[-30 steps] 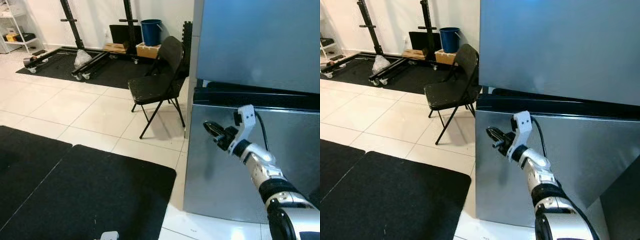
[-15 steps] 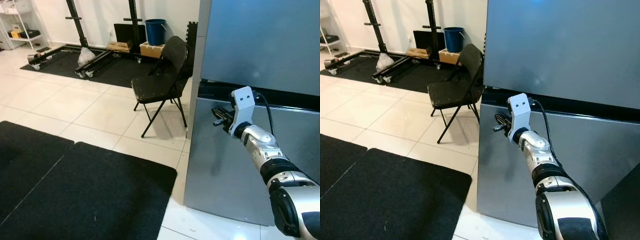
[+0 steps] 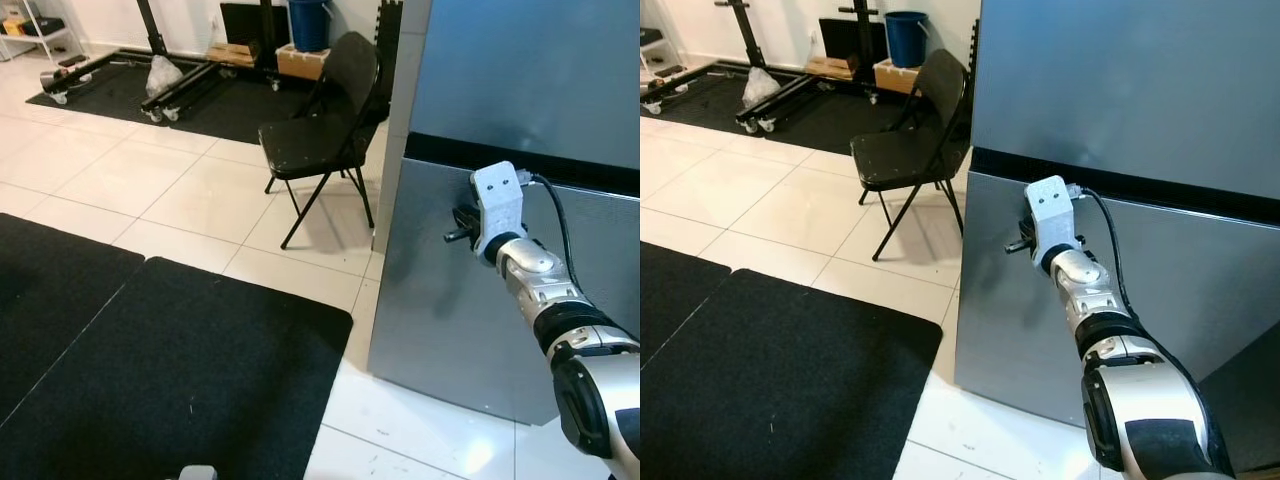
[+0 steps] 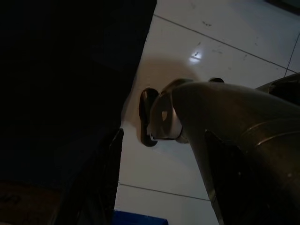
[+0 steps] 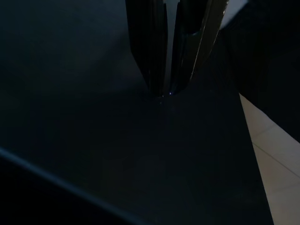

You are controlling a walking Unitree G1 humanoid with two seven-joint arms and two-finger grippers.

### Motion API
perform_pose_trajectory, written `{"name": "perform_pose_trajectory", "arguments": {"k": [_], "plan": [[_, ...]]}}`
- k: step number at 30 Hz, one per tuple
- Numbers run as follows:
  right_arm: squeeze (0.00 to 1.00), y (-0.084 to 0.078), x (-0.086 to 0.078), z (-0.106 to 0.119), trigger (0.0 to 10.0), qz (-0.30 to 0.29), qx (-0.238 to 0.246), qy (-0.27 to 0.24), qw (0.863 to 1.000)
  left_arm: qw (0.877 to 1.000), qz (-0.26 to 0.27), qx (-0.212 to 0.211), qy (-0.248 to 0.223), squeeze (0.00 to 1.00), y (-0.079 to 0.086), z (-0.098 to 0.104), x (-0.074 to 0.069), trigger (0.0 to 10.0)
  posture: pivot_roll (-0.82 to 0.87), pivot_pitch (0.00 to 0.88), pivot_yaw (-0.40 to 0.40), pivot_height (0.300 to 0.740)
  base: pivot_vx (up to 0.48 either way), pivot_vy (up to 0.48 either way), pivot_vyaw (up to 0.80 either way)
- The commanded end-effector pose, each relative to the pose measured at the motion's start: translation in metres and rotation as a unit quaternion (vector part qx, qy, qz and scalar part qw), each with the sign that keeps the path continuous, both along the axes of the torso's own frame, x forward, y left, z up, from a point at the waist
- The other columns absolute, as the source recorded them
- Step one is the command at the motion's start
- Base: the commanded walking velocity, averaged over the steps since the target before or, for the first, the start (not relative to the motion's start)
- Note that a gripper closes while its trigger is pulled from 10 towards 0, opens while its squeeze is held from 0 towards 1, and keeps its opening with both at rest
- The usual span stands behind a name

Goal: Restocking fridge

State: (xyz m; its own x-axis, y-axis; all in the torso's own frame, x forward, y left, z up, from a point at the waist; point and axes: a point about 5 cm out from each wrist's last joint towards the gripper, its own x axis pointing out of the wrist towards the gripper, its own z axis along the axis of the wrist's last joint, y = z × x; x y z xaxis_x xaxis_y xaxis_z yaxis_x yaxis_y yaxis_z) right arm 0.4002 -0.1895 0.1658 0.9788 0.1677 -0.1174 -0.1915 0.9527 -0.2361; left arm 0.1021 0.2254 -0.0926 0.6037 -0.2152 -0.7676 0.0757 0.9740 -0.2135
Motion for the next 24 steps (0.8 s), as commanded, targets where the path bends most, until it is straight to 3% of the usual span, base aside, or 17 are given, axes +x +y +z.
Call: {"name": "perform_pose_trajectory", "arguments": {"k": [1, 6, 7, 13, 16, 18, 22, 23, 24], "plan": [[0.00, -0.010, 0.004, 0.012, 10.0, -0.033, -0.008, -0.014, 0.999, 1.000, 0.004, 0.004, 0.004, 0.00, 0.006, 0.000, -0.007, 10.0, 0.12, 0.151, -0.032, 0.740, 0.000, 0.000, 0.00], [0.00, -0.010, 0.005, 0.017, 10.0, -0.034, 0.001, -0.022, 0.999, 1.000, 0.001, 0.002, 0.003, 0.00, 0.005, 0.000, -0.007, 10.0, 0.12, 0.143, -0.033, 0.740, 0.000, 0.000, 0.00], [0.00, -0.003, 0.003, 0.013, 10.0, 0.011, 0.040, -0.013, 0.999, 1.000, 0.000, 0.000, 0.004, 0.00, 0.002, -0.001, -0.006, 10.0, 0.12, 0.126, -0.036, 0.740, 0.000, 0.000, 0.00], [0.00, 0.010, -0.008, -0.011, 10.0, 0.111, 0.083, 0.025, 0.990, 1.000, -0.002, -0.001, 0.009, 0.00, -0.002, -0.002, -0.002, 10.0, 0.10, 0.090, -0.035, 0.740, 0.000, 0.000, 0.00], [0.00, 0.017, -0.029, -0.049, 10.0, 0.184, 0.094, 0.081, 0.975, 1.000, -0.002, -0.001, 0.014, 0.00, -0.005, -0.002, 0.003, 10.0, 0.09, 0.053, -0.033, 0.740, 0.000, 0.000, 0.00], [0.00, 0.017, -0.035, -0.059, 10.0, 0.192, 0.094, 0.095, 0.972, 1.000, -0.002, 0.000, 0.016, 0.00, -0.006, -0.003, 0.005, 10.0, 0.09, 0.049, -0.031, 0.740, 0.000, 0.000, 0.00], [0.00, 0.006, -0.074, -0.123, 10.0, 0.129, 0.107, 0.189, 0.968, 1.000, 0.000, 0.003, 0.022, 0.00, -0.009, -0.003, 0.012, 10.0, 0.07, 0.000, -0.031, 0.740, 0.000, 0.000, 0.00], [0.00, 0.006, -0.074, -0.123, 10.0, 0.129, 0.107, 0.189, 0.968, 1.000, 0.000, 0.003, 0.022, 0.00, -0.009, -0.003, 0.012, 10.0, 0.07, 0.000, -0.031, 0.740, 0.000, 0.000, 0.00], [0.00, 0.001, -0.087, -0.140, 10.0, 0.098, 0.106, 0.218, 0.965, 1.000, 0.002, 0.004, 0.023, 0.00, -0.010, -0.003, 0.014, 10.0, 0.06, 0.000, -0.031, 0.740, 0.000, 0.000, 0.00]]}}
